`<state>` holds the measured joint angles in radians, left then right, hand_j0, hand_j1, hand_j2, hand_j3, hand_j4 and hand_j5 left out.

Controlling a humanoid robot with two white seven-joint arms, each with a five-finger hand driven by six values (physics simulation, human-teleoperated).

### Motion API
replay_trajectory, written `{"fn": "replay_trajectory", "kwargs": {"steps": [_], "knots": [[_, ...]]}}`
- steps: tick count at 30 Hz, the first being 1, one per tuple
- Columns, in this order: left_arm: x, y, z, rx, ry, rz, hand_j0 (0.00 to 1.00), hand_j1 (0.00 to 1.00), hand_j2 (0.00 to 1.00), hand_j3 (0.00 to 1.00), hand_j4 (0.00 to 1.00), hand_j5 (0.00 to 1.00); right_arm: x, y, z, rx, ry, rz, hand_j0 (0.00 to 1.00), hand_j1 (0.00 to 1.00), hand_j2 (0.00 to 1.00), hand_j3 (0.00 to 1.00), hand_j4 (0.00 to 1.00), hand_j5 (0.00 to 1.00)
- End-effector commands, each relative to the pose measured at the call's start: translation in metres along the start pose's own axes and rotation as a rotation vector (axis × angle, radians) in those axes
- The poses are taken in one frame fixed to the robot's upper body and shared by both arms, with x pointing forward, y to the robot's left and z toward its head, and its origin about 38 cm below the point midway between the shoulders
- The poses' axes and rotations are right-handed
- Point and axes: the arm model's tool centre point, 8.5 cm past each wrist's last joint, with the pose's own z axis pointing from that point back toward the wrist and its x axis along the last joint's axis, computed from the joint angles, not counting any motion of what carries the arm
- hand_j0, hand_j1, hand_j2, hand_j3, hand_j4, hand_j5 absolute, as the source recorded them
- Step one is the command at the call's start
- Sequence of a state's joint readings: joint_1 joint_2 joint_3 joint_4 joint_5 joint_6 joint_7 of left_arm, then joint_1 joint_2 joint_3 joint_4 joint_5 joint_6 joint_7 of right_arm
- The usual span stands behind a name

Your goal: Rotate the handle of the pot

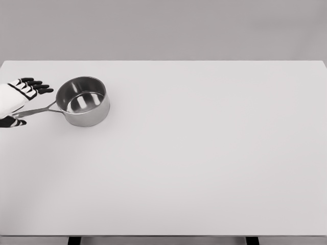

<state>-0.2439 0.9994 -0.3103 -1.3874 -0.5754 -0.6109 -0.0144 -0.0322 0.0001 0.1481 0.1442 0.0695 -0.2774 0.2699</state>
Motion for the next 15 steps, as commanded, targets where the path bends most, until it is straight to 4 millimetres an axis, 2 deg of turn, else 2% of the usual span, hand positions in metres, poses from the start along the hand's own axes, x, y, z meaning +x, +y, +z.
{"fn": "replay_trajectory", "kwargs": {"steps": [1, 8, 15], "knots": [[-0.0001, -0.0034, -0.0014, 0.006, 0.004, 0.016, 1.00, 1.00, 1.00, 1.00, 1.00, 1.00, 0.0000, 0.0000, 0.0000, 0.000, 0.000, 0.002, 1.00, 1.00, 1.00, 1.00, 1.00, 1.00], [-0.0006, -0.0063, -0.0041, -0.007, 0.008, -0.007, 1.00, 1.00, 1.00, 1.00, 1.00, 1.00, 0.0000, 0.0000, 0.0000, 0.000, 0.000, 0.000, 1.00, 1.00, 1.00, 1.00, 1.00, 1.00], [-0.0096, -0.0034, -0.0028, -0.003, 0.033, -0.006, 1.00, 1.00, 1.00, 1.00, 1.00, 1.00, 0.0000, 0.0000, 0.0000, 0.000, 0.000, 0.002, 1.00, 1.00, 1.00, 1.00, 1.00, 1.00]]}}
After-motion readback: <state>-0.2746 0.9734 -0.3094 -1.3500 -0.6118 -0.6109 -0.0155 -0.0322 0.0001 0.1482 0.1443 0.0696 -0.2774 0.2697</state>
